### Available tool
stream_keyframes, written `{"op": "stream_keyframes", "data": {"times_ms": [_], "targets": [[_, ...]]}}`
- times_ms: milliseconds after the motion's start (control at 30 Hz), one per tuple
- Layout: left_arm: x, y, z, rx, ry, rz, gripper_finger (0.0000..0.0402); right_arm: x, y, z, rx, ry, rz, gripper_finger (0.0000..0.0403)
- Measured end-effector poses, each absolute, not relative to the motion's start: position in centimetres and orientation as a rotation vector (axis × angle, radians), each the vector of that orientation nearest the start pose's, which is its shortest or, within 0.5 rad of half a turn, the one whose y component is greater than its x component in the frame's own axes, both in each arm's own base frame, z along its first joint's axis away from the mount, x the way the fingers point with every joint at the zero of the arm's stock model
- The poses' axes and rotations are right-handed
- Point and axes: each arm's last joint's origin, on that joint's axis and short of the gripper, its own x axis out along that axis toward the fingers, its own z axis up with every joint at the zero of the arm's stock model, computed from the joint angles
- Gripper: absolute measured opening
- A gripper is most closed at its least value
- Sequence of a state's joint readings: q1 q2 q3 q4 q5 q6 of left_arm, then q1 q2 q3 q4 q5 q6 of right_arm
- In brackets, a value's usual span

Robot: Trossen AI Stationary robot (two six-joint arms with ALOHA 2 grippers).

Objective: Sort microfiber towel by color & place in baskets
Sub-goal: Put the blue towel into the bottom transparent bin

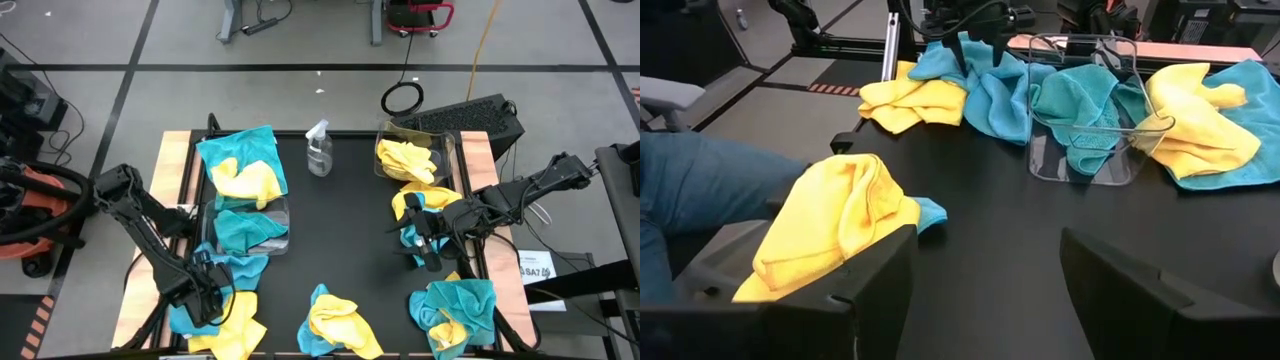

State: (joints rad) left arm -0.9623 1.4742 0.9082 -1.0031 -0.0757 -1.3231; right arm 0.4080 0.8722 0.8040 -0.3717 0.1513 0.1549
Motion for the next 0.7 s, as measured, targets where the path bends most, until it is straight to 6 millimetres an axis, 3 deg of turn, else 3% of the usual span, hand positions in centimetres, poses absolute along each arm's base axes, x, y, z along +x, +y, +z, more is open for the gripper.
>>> {"op": "stream_keyframes", "data": {"times_ms": [133,367,433,533,700], "targets": [[13.5,-19.1,18.8,-0.268,1.494,0.302,0.0208,17.2,7.0,30.8,0.021,0.441,0.221,0.0240],[13.3,-19.4,18.8,-0.323,1.604,0.254,0.0070,17.2,7.0,30.8,0.033,0.442,0.218,0.0240],[13.3,-19.7,19.0,-0.338,1.608,0.230,0.0053,17.2,7.0,30.8,0.039,0.443,0.216,0.0240],[13.5,-20.1,19.6,-0.347,1.582,0.210,0.0061,17.3,7.0,30.7,0.042,0.446,0.212,0.0240],[13.6,-20.5,20.4,-0.345,1.555,0.199,0.0138,17.9,7.2,30.2,0.035,0.474,0.207,0.0240]]}}
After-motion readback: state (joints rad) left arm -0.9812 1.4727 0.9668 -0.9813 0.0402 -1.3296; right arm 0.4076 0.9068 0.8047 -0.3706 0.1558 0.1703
